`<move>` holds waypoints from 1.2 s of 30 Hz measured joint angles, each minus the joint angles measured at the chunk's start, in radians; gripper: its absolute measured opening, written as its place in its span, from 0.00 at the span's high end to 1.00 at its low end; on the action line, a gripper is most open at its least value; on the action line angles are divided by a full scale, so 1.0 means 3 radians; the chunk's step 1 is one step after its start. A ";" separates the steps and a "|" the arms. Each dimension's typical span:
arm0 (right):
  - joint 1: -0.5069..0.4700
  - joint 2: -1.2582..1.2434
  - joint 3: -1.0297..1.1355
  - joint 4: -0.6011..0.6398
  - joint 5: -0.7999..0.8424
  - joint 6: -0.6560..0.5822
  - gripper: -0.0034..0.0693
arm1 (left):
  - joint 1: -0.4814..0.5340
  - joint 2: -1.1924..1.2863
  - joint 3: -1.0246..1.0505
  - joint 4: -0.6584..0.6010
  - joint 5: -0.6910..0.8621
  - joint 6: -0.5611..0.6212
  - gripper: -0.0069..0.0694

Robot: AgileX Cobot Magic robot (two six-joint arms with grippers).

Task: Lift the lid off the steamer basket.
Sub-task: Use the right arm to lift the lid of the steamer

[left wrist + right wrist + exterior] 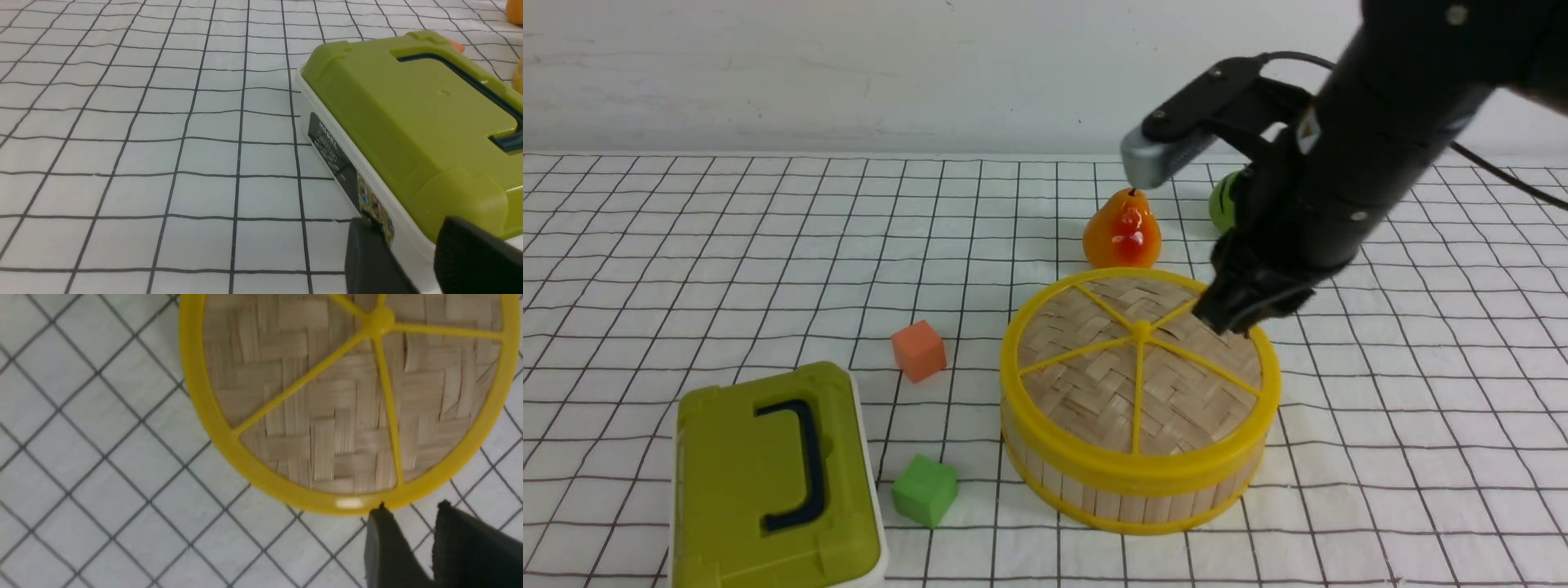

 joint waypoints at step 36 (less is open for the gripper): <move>-0.0115 0.0933 -0.0510 0.0090 -0.0346 0.0515 0.81 | 0.0000 0.0000 0.0000 0.0000 0.0000 0.0000 0.60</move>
